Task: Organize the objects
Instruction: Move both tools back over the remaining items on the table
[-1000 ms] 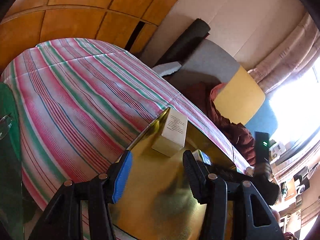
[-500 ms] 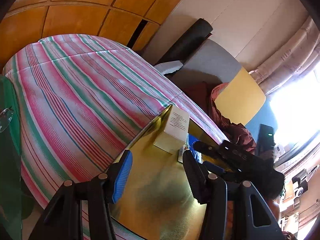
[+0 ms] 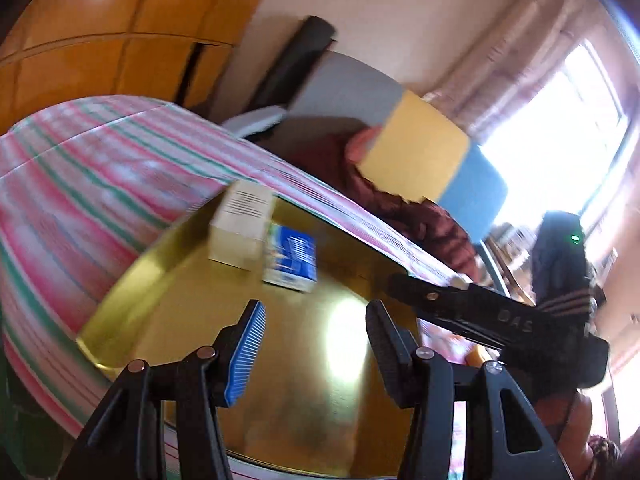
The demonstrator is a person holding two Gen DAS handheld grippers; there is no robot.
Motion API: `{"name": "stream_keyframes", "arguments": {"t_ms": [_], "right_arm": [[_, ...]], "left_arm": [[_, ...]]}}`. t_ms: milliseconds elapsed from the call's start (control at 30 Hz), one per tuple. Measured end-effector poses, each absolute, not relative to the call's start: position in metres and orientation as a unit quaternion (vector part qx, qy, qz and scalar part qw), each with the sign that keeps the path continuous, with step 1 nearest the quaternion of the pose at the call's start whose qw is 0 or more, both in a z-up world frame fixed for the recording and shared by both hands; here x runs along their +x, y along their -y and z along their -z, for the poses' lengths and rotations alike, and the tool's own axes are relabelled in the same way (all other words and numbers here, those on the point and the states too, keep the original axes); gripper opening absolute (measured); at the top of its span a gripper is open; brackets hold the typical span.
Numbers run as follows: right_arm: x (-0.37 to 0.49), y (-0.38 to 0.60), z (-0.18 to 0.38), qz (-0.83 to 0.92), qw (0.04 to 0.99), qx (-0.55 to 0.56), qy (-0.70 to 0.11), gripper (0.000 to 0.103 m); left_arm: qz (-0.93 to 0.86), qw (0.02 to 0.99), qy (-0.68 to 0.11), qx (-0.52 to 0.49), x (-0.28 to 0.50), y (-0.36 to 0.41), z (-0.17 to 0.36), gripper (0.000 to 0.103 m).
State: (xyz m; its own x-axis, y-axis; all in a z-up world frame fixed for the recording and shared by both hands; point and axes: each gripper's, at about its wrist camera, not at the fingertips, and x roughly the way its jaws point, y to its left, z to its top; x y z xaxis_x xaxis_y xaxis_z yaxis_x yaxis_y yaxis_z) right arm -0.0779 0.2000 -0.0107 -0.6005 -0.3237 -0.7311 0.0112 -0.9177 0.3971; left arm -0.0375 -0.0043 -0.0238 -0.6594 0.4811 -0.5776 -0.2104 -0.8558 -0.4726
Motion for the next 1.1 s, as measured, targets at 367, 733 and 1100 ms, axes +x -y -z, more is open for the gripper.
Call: {"name": "stream_keyframes", "arguments": {"t_ms": [367,733,1100], "right_arm": [[-0.008,-0.270,0.009,0.898,0.033,0.415,0.139,0.081],[0.053,-0.366,0.073,0.877,-0.081,0.443,0.169,0.082],[0.054,-0.434,0.079,0.891,-0.139,0.392,0.183,0.081]], "left_arm": [[-0.872,0.298,0.116,-0.370,-0.002,-0.057,0.013,0.053],[-0.846,0.375,0.059,-0.375,0.037,-0.114,0.016,0.060],[-0.824,0.408,0.017,-0.392,0.063,-0.151,0.024,0.060]]}}
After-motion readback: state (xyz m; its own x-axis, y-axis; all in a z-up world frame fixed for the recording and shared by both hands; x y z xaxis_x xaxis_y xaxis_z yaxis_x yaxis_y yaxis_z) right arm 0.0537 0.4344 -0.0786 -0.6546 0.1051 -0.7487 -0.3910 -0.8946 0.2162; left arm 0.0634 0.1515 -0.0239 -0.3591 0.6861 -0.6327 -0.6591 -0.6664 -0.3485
